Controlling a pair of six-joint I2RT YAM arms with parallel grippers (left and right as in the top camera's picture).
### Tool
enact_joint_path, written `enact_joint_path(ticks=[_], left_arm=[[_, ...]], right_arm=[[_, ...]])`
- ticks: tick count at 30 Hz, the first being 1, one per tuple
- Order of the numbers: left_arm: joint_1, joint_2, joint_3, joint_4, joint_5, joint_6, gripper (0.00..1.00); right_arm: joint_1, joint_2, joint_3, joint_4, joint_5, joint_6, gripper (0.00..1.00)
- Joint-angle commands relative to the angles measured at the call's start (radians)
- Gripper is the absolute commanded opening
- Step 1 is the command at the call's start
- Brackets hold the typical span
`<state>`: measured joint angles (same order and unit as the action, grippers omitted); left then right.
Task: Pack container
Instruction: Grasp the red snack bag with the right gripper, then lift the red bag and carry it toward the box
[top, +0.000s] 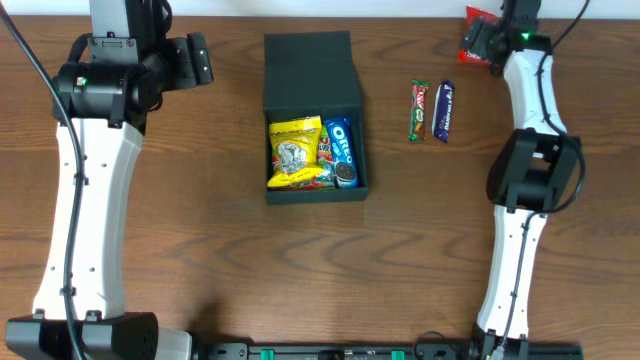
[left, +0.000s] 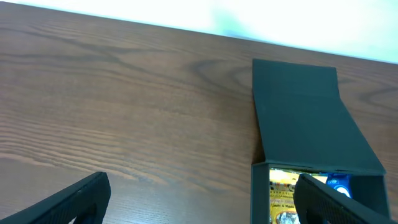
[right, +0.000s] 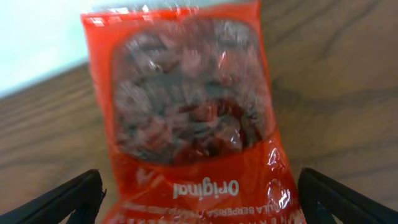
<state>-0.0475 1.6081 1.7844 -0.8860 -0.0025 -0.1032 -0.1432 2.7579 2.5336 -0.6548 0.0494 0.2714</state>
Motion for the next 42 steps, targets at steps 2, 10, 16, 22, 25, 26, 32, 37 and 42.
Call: enact_joint_path(ticks=[2, 10, 16, 22, 25, 26, 32, 37, 42], left_arm=[[0.003, -0.008, -0.003, 0.0, 0.003, 0.013, 0.95], [0.003, -0.008, -0.003, 0.0, 0.003, 0.013, 0.95], [0.003, -0.008, -0.003, 0.0, 0.003, 0.013, 0.95], [0.003, -0.008, -0.003, 0.0, 0.003, 0.013, 0.95], [0.003, -0.009, -0.003, 0.0, 0.003, 0.013, 0.95], [0.003, -0.009, -0.003, 0.0, 0.003, 0.013, 0.95], [0.003, -0.008, -0.003, 0.002, 0.003, 0.013, 0.95], [0.003, -0.008, -0.003, 0.002, 0.003, 0.013, 0.95], [0.003, -0.008, -0.003, 0.023, 0.003, 0.014, 0.95]], right_arm=[[-0.011, 0.016, 0.005, 0.004, 0.014, -0.018, 0.99], [-0.011, 0.022, 0.005, -0.009, 0.015, -0.018, 0.51], [-0.018, 0.026, 0.005, -0.038, 0.023, -0.018, 0.05], [-0.021, -0.002, 0.006, -0.076, 0.021, -0.018, 0.01], [-0.015, -0.066, 0.006, -0.107, 0.021, -0.028, 0.01], [-0.012, -0.089, 0.006, -0.12, 0.021, -0.047, 0.01], [0.024, -0.286, 0.006, -0.239, 0.022, -0.192, 0.01], [0.073, -0.479, 0.006, -0.374, 0.019, -0.209, 0.01], [0.082, -0.669, -0.029, -0.47, -0.074, -0.209, 0.01]])
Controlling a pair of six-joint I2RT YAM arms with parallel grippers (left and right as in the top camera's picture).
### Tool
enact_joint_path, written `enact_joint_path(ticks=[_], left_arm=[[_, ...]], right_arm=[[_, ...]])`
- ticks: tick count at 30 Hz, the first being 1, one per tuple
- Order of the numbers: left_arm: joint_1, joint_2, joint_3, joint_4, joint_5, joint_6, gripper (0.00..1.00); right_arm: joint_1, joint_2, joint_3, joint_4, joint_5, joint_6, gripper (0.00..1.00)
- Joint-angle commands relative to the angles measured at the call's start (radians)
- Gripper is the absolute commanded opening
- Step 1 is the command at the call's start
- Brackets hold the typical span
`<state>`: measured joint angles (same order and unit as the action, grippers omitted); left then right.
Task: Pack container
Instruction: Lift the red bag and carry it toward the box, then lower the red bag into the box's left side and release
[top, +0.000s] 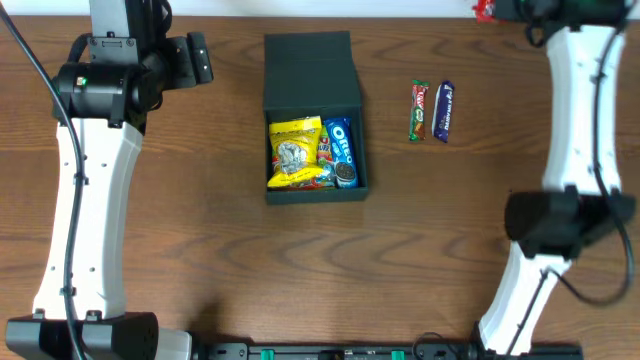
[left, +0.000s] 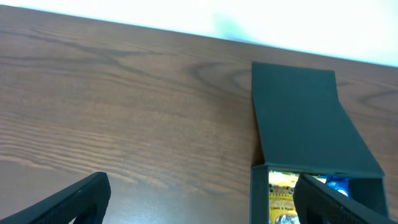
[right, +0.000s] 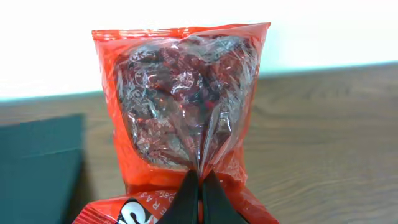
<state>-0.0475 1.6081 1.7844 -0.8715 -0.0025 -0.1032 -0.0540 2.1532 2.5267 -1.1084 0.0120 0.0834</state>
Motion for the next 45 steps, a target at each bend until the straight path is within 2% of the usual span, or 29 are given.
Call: enact_joint_path(ticks=[1, 11, 17, 22, 31, 40, 45], left_arm=[[0.003, -0.009, -0.003, 0.014, 0.003, 0.014, 0.95], [0.003, -0.008, -0.003, 0.041, 0.003, 0.014, 0.95], [0.003, -0.008, -0.003, 0.039, 0.003, 0.014, 0.95], [0.003, -0.008, -0.003, 0.037, 0.003, 0.014, 0.95], [0.003, -0.009, -0.003, 0.027, 0.003, 0.014, 0.95], [0.003, -0.009, -0.003, 0.01, 0.003, 0.014, 0.95], [0.003, -0.009, -0.003, 0.001, 0.003, 0.014, 0.95]], right_arm=[[-0.016, -0.135, -0.08, -0.018, -0.035, -0.021, 0.01], [-0.118, -0.679, -0.78, 0.276, -0.027, -0.055, 0.01], [-0.08, -0.843, -0.986, 0.35, -0.025, -0.022, 0.01], [0.087, -0.79, -1.016, 0.346, -0.062, 0.046, 0.01], [0.423, -0.523, -1.016, 0.373, -0.062, 0.282, 0.01], [0.619, -0.33, -1.016, 0.442, -0.088, 0.507, 0.02], [0.681, -0.288, -1.016, 0.463, -0.079, 0.55, 0.01]])
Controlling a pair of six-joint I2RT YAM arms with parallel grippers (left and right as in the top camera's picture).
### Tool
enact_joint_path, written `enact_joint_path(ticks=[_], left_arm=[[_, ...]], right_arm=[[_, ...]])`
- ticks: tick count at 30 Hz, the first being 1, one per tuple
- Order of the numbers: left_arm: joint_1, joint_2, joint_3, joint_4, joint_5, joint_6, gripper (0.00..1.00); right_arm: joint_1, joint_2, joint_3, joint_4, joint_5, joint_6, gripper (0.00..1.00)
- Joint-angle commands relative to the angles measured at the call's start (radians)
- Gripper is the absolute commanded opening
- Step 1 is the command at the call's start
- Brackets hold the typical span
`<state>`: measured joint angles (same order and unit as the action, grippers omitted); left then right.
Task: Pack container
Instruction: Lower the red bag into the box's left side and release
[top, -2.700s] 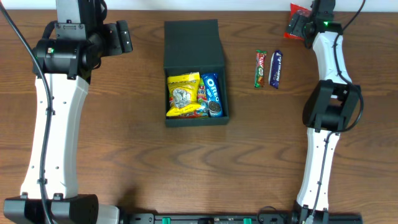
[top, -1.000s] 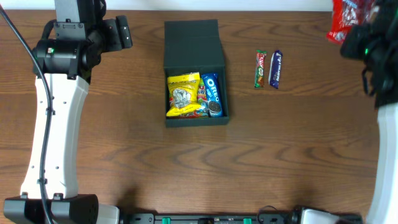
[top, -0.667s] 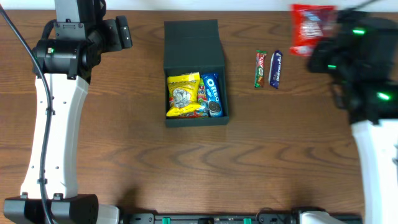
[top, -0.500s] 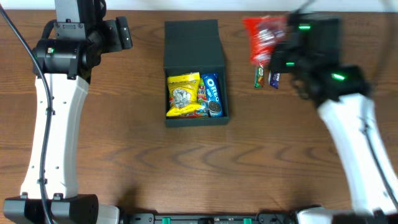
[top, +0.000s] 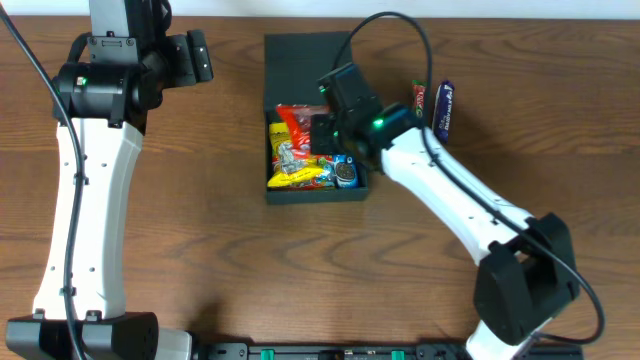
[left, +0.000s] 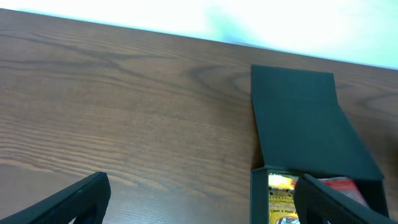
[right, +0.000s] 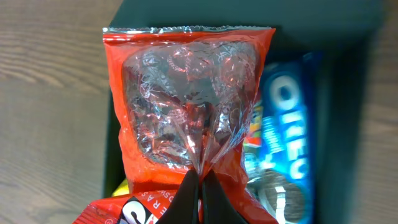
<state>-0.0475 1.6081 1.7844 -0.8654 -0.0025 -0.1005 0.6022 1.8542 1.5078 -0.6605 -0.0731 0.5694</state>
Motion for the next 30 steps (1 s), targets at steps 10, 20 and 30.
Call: enact_joint_path(ticks=[10, 20, 30], left_arm=[[0.003, -0.009, -0.003, -0.021, 0.003, 0.011, 0.95], [0.003, -0.009, -0.003, -0.021, 0.003, 0.011, 0.95], [0.003, -0.009, -0.003, -0.02, 0.003, 0.011, 0.95]], right_arm=[[0.077, 0.1, 0.003, -0.037, 0.028, 0.179, 0.01], [0.108, 0.169, 0.003, -0.024, 0.04, 0.166, 0.01], [0.109, 0.146, 0.058, -0.023, 0.04, -0.051, 0.01]])
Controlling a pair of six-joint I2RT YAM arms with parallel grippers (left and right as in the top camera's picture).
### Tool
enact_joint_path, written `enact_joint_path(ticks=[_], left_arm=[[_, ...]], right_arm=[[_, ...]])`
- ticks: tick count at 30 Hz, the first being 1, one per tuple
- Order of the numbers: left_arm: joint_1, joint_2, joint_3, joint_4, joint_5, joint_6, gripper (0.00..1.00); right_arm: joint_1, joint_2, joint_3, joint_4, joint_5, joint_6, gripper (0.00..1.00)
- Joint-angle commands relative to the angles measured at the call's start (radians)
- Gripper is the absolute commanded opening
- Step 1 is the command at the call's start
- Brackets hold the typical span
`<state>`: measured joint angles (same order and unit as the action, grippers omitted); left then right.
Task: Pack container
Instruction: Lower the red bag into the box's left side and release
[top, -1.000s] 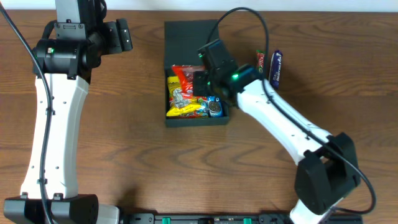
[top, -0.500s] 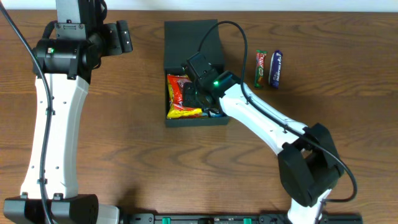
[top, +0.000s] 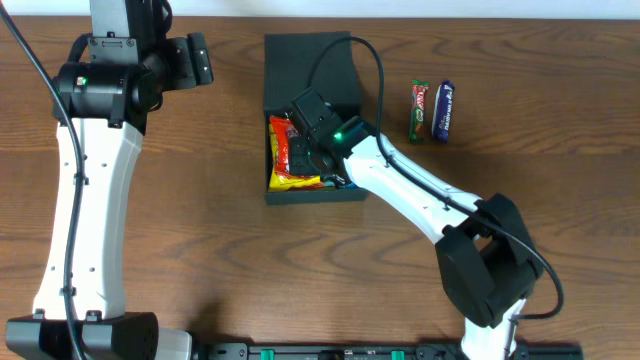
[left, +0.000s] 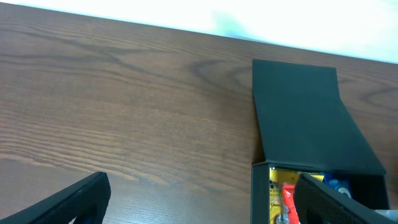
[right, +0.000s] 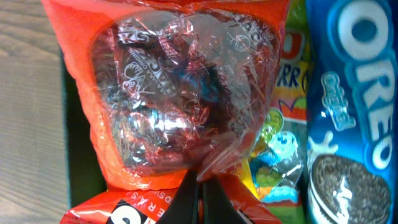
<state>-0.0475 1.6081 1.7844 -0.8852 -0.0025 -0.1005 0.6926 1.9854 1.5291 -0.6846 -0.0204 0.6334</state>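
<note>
The dark green box (top: 311, 68) stands open at mid-table with its lid (left: 305, 112) folded back. Inside lie a yellow snack bag (top: 296, 181) and a blue Oreo pack (right: 351, 106). My right gripper (right: 200, 186) is down in the box, shut on the back seam of a red bag of sweets (right: 180, 93), which sits at the box's left side (top: 281, 142) over the yellow bag. My left gripper (left: 202, 199) hovers open and empty left of the box, at the table's far side.
Two candy bars lie to the right of the box: a red-and-green one (top: 419, 110) and a dark blue one (top: 444, 110). The brown wooden table (top: 200, 230) meets a white wall along its far edge (left: 186, 15).
My right gripper, still shut on the red bag, has gone lower and to the left inside the box. The bag now lies down among the other packs. The left arm has not moved.
My right gripper stood open over the red bag at the table's far right corner. Then it was shut on the bag and held it up near the far edge. Later the bag hung over the open box, and now it is down inside it.
</note>
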Motion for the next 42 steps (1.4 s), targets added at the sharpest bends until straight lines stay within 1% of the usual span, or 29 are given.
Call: enact_joint_path(ticks=[1, 3, 5, 14, 18, 19, 20, 21, 23, 24, 25, 27, 28, 29, 31, 32, 35, 36, 42], left_arm=[[0.003, -0.009, -0.003, 0.0, 0.003, 0.011, 0.95], [0.003, -0.009, -0.003, 0.0, 0.003, 0.011, 0.95], [0.003, -0.009, -0.003, 0.0, 0.003, 0.011, 0.95], [0.003, -0.009, -0.003, 0.001, 0.003, 0.011, 0.95], [0.003, -0.009, -0.003, 0.001, 0.003, 0.011, 0.95], [0.003, -0.009, -0.003, 0.001, 0.003, 0.011, 0.95], [0.003, -0.009, -0.003, 0.0, 0.003, 0.011, 0.95], [0.003, -0.009, -0.003, 0.0, 0.003, 0.011, 0.95], [0.003, -0.009, -0.003, 0.0, 0.003, 0.011, 0.95], [0.003, -0.009, -0.003, 0.0, 0.003, 0.011, 0.95], [0.003, -0.009, -0.003, 0.0, 0.003, 0.011, 0.95], [0.003, -0.009, -0.003, 0.0, 0.003, 0.011, 0.95], [0.003, -0.009, -0.003, 0.0, 0.003, 0.011, 0.95], [0.003, -0.009, -0.003, 0.0, 0.003, 0.011, 0.95], [0.003, -0.009, -0.003, 0.0, 0.003, 0.011, 0.95], [0.003, -0.009, -0.003, 0.0, 0.003, 0.011, 0.95], [0.003, -0.009, -0.003, 0.0, 0.003, 0.011, 0.95], [0.003, -0.009, -0.003, 0.0, 0.003, 0.011, 0.95], [0.003, -0.009, -0.003, 0.0, 0.003, 0.011, 0.95]], right_arm=[[0.018, 0.005, 0.057, 0.0, -0.012, -0.15, 0.01], [0.017, -0.006, 0.091, -0.004, -0.001, -0.185, 0.01], [0.014, -0.009, 0.116, -0.021, 0.009, -0.184, 0.01], [0.012, -0.004, 0.111, -0.117, 0.062, -0.041, 0.01], [0.018, 0.005, 0.105, -0.108, 0.056, -0.035, 0.01], [0.021, 0.005, 0.105, -0.097, 0.046, -0.037, 0.1], [0.023, 0.005, 0.105, -0.089, 0.037, -0.04, 0.26], [0.025, 0.005, 0.105, -0.068, 0.027, -0.066, 0.58], [0.026, 0.005, 0.105, -0.047, 0.027, -0.101, 0.75], [0.026, 0.005, 0.106, -0.045, 0.027, -0.106, 0.81], [0.024, 0.004, 0.108, -0.044, 0.027, -0.113, 0.84], [0.015, 0.004, 0.118, -0.046, 0.027, -0.132, 0.86], [0.008, 0.003, 0.128, -0.051, 0.027, -0.138, 0.86], [0.002, 0.002, 0.14, -0.059, 0.027, -0.138, 0.83], [-0.016, -0.005, 0.17, -0.07, 0.027, -0.153, 0.71], [-0.023, -0.011, 0.182, -0.071, 0.027, -0.163, 0.63], [-0.043, -0.031, 0.206, -0.065, 0.028, -0.197, 0.11], [-0.051, -0.034, 0.209, -0.063, 0.028, -0.206, 0.01], [-0.071, -0.005, 0.173, -0.07, 0.016, -0.231, 0.01]])
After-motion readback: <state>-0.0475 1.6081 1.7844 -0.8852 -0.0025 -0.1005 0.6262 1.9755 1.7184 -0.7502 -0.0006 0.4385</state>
